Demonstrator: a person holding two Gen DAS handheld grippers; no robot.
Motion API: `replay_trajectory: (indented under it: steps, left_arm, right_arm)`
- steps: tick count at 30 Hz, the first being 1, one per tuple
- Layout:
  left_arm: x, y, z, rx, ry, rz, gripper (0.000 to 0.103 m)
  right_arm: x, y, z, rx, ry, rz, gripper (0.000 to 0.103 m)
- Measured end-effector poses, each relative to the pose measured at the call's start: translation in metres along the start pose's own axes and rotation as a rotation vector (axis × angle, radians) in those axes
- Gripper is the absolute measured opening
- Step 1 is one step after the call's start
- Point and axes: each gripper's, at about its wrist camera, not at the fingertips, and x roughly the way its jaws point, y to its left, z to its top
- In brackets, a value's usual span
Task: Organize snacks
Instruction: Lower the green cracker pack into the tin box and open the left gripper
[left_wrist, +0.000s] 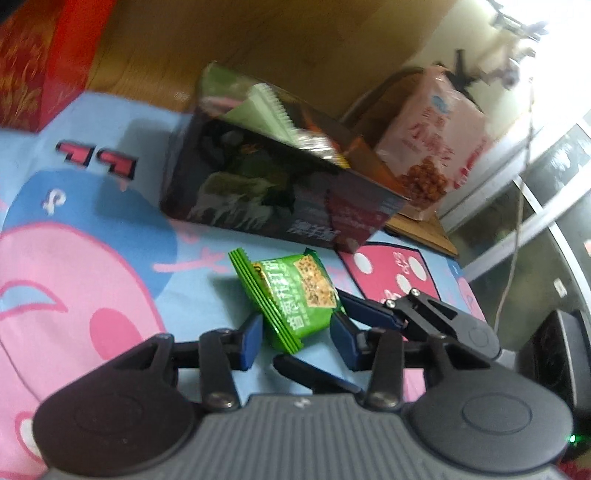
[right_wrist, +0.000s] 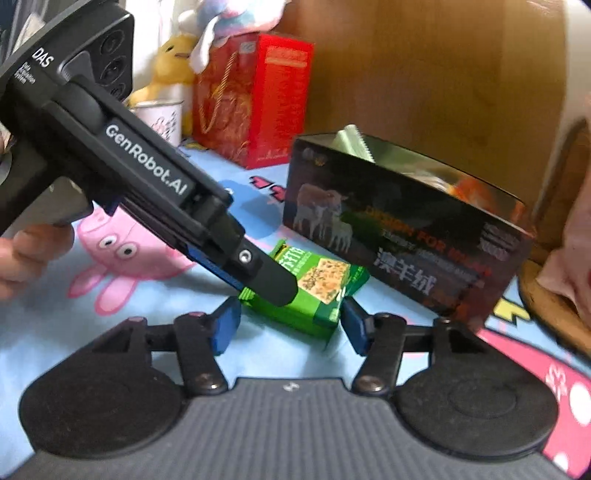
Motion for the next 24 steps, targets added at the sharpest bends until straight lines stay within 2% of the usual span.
replay_trajectory:
  steps: [3,6,8,11,12,13,14,16,18,21,24]
  left_arm:
    - [-0.010,-0.017,0.001,0.070,-0.040,0.008,0.040]
    - [-0.020,-0.033,0.015,0.122,-0.087,0.009,0.040]
    - [-0.022,-0.041,0.035,0.138,-0.116,0.010,0.040]
    - [-0.015,-0.049,0.069,0.161,-0.155,0.042,0.044]
    - [-0.006,-0.050,0.079,0.169,-0.162,0.060,0.044]
    - [0.003,-0.048,0.091,0.170,-0.165,0.092,0.047]
    - [0.015,-0.042,0.101,0.157,-0.162,0.139,0.046]
    - [0.032,-0.032,0.114,0.106,-0.139,0.192,0.044]
    - [0.030,-0.029,0.115,0.080,-0.145,0.175,0.044]
    - [0.009,-0.040,0.100,0.129,-0.199,0.149,0.048]
    - [-0.010,-0.046,0.076,0.166,-0.228,0.146,0.048]
  right_arm:
    - [-0.017,0.014,-0.003,-0.025,-0.081,-0.081,0.061]
    - [-0.030,0.015,0.005,-0.036,-0.163,-0.142,0.061]
    - [-0.033,0.010,0.020,-0.051,-0.220,-0.180,0.061]
    - [-0.023,-0.006,0.048,-0.057,-0.260,-0.220,0.062]
    - [-0.015,-0.011,0.057,-0.064,-0.274,-0.239,0.067]
    - [-0.002,-0.016,0.065,-0.075,-0.276,-0.258,0.070]
    - [0.013,-0.020,0.071,-0.095,-0.255,-0.264,0.078]
    - [0.038,-0.021,0.075,-0.126,-0.216,-0.267,0.078]
    - [0.036,-0.012,0.070,-0.141,-0.232,-0.267,0.079]
    - [0.012,0.003,0.055,-0.157,-0.293,-0.280,0.080]
    - [-0.011,0.011,0.040,-0.117,-0.294,-0.259,0.080]
